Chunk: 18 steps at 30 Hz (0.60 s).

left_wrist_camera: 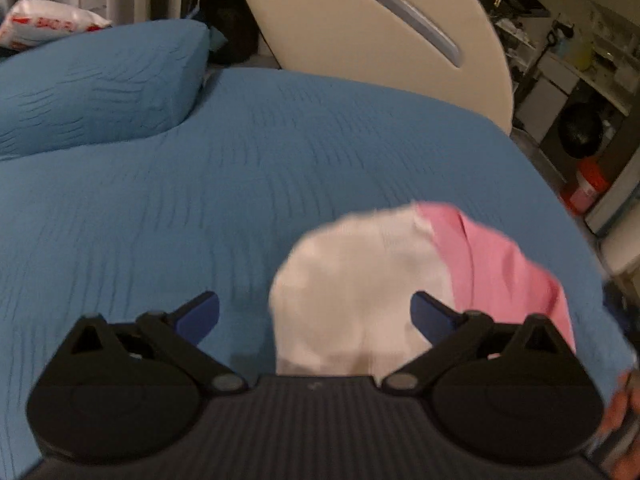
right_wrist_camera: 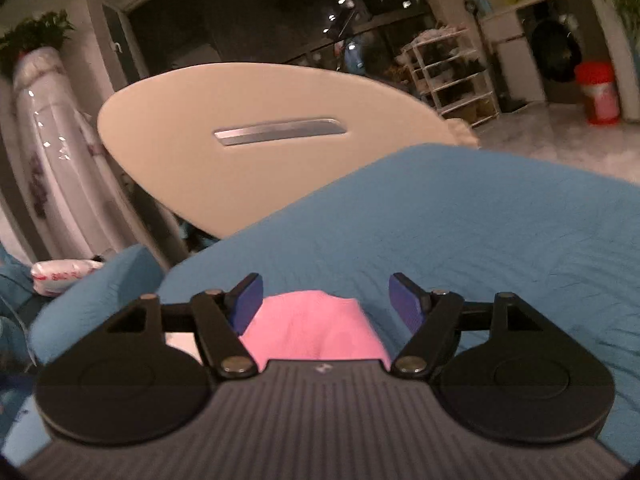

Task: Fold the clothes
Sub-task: 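Grasp the white edge with the left gripper while the right gripper grasps the pink edge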

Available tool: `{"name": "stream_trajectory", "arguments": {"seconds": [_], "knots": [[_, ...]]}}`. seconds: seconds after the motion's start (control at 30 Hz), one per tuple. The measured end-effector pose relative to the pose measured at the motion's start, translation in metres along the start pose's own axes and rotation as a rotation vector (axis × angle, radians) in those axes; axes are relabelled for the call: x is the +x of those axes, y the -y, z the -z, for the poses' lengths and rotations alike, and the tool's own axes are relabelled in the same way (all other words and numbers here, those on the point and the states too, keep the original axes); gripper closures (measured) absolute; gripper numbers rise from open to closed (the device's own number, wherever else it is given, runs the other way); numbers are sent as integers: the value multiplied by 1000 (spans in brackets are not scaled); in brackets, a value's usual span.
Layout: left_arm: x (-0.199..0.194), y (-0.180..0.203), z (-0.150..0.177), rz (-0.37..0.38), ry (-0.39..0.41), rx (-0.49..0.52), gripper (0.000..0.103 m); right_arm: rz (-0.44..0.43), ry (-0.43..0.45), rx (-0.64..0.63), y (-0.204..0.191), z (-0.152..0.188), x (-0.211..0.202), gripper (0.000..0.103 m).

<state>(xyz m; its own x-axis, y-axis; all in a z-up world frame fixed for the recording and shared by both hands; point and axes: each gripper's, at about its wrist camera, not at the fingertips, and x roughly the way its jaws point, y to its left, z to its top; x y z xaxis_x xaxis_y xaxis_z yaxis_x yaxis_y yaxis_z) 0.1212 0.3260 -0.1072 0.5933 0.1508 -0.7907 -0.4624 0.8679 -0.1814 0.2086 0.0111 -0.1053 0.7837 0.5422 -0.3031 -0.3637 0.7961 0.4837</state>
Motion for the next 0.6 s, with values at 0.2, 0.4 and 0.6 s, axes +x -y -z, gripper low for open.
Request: {"name": "stream_trajectory", "arguments": {"seconds": [0.2,0.4,0.6], "knots": [[109,11,-50,-13,-282,107,27,-80,-19,78,16,-9,12,30],[111,34,-43,-60,-249,219,80,-93,-43,155,25,-9,18,30],[71,51,-28,-7,-207,358,96,-87,-59,152,21,-1,16,30]]}}
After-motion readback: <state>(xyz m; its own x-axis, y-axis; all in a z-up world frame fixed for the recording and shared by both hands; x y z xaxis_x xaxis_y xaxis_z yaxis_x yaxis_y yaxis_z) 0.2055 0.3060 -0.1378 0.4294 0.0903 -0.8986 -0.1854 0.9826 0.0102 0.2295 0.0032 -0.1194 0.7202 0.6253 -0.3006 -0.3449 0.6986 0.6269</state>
